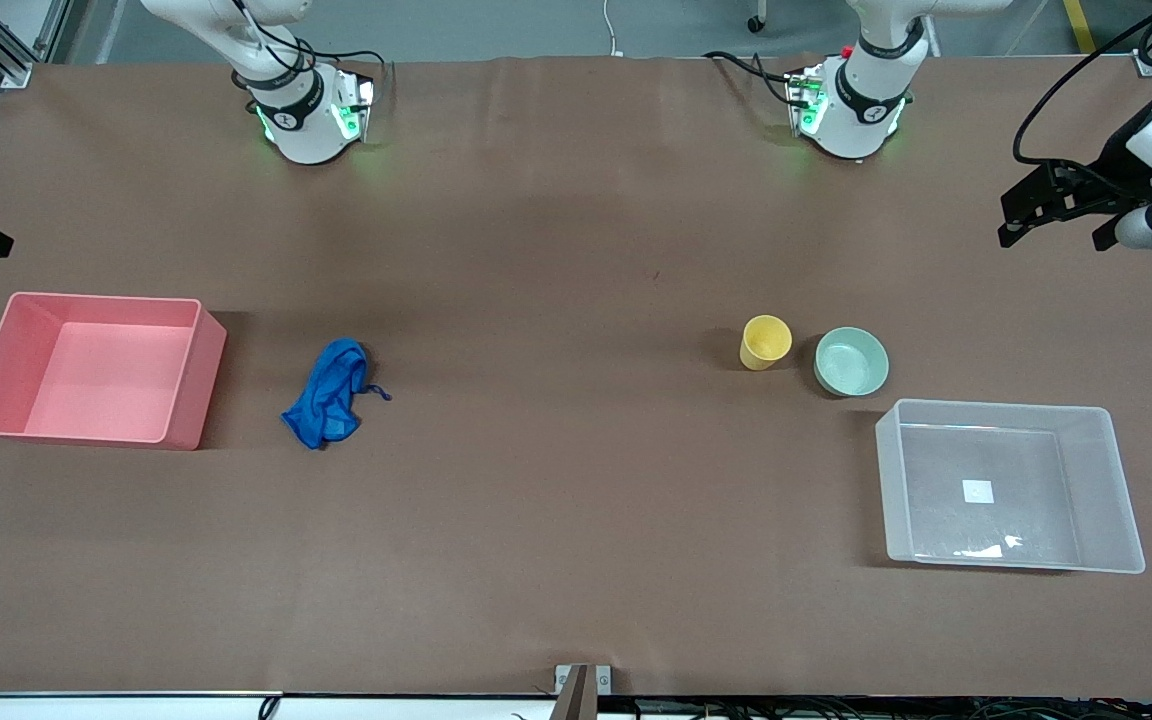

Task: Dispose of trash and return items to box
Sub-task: 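Move the right gripper toward the blue cloth while the left gripper reaches the bowl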

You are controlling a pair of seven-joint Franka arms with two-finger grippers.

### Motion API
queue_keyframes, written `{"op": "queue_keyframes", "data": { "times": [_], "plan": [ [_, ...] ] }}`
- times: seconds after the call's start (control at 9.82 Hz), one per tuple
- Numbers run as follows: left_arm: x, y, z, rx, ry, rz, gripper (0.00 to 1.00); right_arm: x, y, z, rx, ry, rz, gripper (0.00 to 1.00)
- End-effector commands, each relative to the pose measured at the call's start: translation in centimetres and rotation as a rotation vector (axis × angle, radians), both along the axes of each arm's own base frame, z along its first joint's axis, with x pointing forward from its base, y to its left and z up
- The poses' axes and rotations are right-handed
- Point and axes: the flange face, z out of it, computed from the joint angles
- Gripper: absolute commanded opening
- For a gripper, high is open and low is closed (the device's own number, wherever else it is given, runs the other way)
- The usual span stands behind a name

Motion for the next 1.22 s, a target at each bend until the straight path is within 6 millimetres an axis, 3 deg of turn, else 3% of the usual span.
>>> {"op": "queue_keyframes", "data": {
  "times": [0.0,0.41,0.51,0.71,0.92,1.12],
  "plan": [
    [0.3,0.1,-1.4,0.025,0.035,-0.01,1.0,0.0,-0.2,0.1,-0.001,0.004,0.009,1.0],
    [0.6,0.4,-2.5,0.027,0.053,-0.004,0.98,0.0,-0.2,-0.1,0.0,0.01,0.008,1.0],
    [0.6,0.5,-3.8,0.027,0.071,-0.002,0.98,-0.1,-0.1,-0.2,0.001,0.018,0.006,1.0],
    [0.5,0.6,-8.4,0.03,0.084,-0.01,0.98,0.6,1.1,-1.3,0.052,0.024,0.023,1.0],
    [0.4,1.2,-14.8,0.027,0.053,-0.01,0.96,3.5,3.8,-10.0,0.093,0.056,0.058,1.0],
    [-0.8,1.6,-21.8,0.025,0.039,-0.005,0.95,5.5,7.8,-20.8,0.09,0.074,0.1,1.0]
  ]
}}
